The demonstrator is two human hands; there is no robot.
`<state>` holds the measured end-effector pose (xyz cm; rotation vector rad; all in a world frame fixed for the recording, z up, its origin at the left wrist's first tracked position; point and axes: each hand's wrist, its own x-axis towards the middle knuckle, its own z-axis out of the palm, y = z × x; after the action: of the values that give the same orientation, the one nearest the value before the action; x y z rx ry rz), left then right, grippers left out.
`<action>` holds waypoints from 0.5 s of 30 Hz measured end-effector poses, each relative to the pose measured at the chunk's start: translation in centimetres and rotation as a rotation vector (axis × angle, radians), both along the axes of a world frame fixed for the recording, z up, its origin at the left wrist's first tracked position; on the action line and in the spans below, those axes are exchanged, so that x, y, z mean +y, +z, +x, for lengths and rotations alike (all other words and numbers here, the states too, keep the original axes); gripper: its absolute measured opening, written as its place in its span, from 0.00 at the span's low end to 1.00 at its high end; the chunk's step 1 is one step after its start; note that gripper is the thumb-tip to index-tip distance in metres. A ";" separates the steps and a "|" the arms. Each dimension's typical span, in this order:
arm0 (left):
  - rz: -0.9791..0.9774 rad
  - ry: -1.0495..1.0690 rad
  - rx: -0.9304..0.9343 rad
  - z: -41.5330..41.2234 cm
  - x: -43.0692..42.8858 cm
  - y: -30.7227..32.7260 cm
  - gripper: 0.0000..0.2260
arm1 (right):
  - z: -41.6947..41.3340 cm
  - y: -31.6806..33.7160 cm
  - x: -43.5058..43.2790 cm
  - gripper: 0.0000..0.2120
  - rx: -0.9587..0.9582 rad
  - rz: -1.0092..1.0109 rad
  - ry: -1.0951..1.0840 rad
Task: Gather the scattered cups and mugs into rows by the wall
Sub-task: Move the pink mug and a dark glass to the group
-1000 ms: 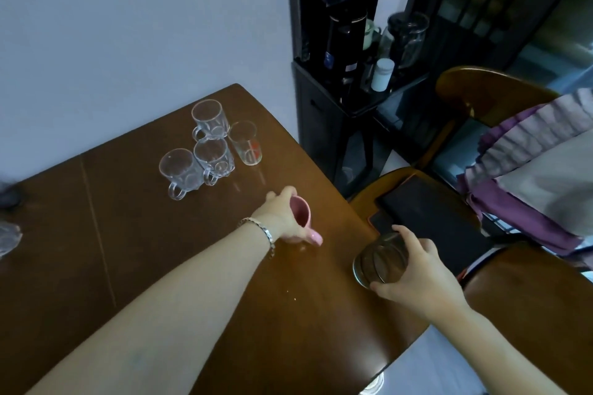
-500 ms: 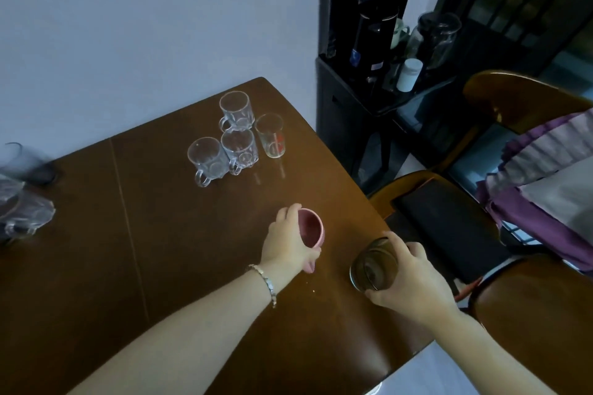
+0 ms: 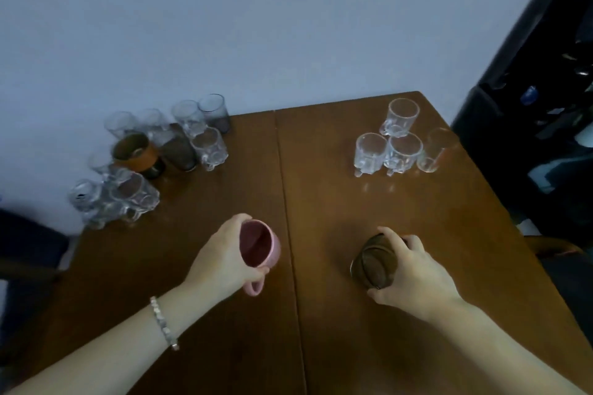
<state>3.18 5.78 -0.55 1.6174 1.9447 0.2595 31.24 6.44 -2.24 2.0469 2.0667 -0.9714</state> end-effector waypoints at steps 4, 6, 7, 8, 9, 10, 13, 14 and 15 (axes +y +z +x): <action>0.048 0.071 0.060 -9.6 2.6 -0.1 0.38 | -8.1 0.1 1.2 0.49 0.047 0.009 -0.001; 0.066 0.069 0.104 -13.3 5.0 -0.8 0.38 | -11.6 -0.1 1.7 0.49 0.064 0.009 -0.021; 0.066 0.079 0.122 -14.8 6.3 -1.2 0.38 | -13.1 -0.2 1.9 0.49 0.064 0.008 -0.028; 0.059 0.089 0.135 -16.2 7.6 -1.7 0.38 | -14.6 -0.4 2.2 0.49 0.064 0.002 -0.035; 0.052 0.090 0.148 -17.3 8.9 -2.2 0.38 | -15.9 -0.5 2.4 0.49 0.064 -0.004 -0.042; 0.045 0.080 0.160 -18.2 10.1 -2.6 0.38 | -17.2 -0.8 2.7 0.49 0.063 -0.011 -0.048; 0.028 0.021 0.182 -20.2 13.0 -4.1 0.37 | -20.4 -1.7 3.7 0.51 0.063 -0.033 -0.063; 0.027 -0.002 0.189 -20.5 13.6 -4.6 0.37 | -21.4 -2.1 4.1 0.51 0.074 -0.038 -0.075; 0.029 -0.013 0.193 -20.8 14.2 -5.1 0.37 | -22.3 -2.5 4.7 0.51 0.084 -0.035 -0.088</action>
<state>-17.67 20.03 -5.65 1.7286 2.0806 0.1313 8.92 11.12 -4.70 2.1316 1.9979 -1.1176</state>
